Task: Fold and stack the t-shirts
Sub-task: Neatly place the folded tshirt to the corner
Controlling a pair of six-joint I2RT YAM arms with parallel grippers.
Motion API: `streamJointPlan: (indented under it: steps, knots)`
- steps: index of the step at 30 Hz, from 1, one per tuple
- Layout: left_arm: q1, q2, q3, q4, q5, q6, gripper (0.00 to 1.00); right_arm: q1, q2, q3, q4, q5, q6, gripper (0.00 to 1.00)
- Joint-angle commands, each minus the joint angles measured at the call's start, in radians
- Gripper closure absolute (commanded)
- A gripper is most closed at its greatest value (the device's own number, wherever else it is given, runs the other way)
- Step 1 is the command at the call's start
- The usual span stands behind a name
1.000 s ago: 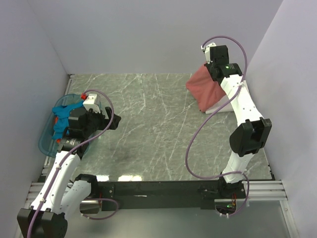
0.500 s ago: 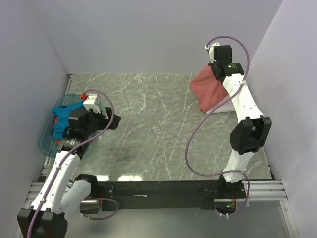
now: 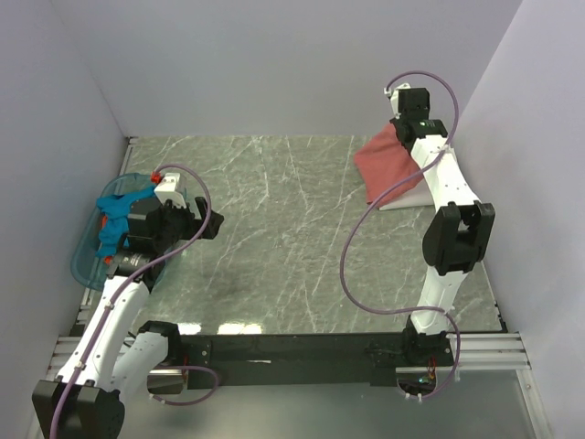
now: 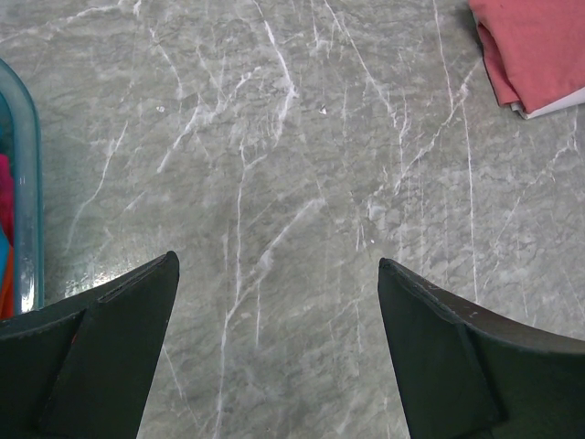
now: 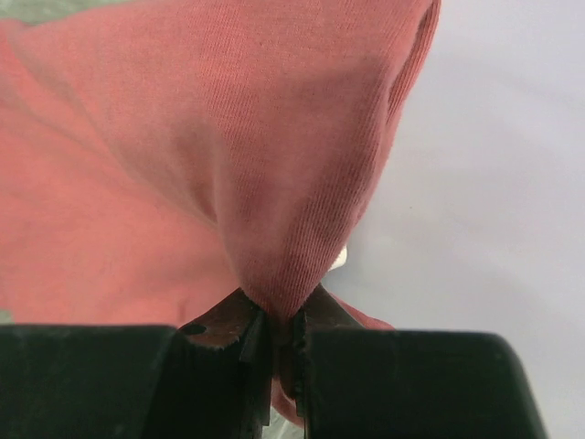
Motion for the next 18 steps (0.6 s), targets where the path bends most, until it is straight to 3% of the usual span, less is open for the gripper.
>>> streamJointPlan:
  steps: [1, 18]
  knots:
    - [0.0, 0.005, -0.002, 0.03, 0.005, 0.014, 0.05, -0.03, 0.005, -0.011, 0.115, 0.043, -0.02, 1.0]
    - [0.0, 0.019, -0.002, 0.029, 0.0, 0.015, 0.05, -0.102, 0.099, -0.052, 0.204, 0.082, -0.032, 1.0]
